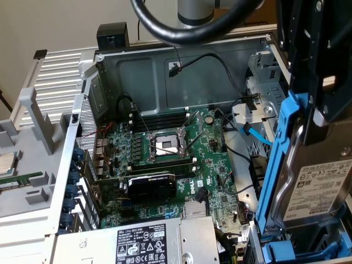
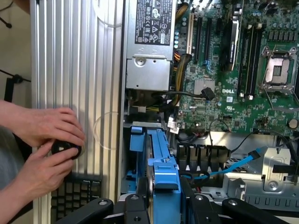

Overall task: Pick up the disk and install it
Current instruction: 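Insert the disk into the insertion slot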

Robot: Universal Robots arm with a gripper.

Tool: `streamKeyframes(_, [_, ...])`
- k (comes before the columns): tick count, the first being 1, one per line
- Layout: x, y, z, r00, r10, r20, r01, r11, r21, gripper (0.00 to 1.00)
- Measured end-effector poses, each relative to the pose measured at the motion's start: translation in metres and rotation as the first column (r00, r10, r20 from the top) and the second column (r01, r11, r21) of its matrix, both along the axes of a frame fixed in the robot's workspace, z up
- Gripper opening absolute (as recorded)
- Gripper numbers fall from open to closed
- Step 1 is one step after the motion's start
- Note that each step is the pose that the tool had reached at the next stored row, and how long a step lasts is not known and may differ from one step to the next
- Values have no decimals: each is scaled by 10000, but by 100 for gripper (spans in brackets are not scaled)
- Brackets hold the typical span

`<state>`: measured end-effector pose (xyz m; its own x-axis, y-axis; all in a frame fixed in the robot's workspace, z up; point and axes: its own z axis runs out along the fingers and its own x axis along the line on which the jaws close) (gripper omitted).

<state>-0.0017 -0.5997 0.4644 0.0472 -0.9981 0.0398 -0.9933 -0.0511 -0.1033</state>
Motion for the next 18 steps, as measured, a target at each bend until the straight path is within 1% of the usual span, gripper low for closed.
streamKeyframes(2, [-4,0,-1,10000,1,24,-1,10000,0,36])
streamKeyframes(5, [-10,0,-4,10000,2,43,-2,10000,2,36])
streamKeyframes(10, [-19,0,-9,10000,1,54,-1,10000,1,36])
streamKeyframes(12, [-20,0,-17,10000,1,70,-1,10000,0,36])
streamKeyframes(18, [-20,0,-19,10000,1,71,-1,10000,5,36])
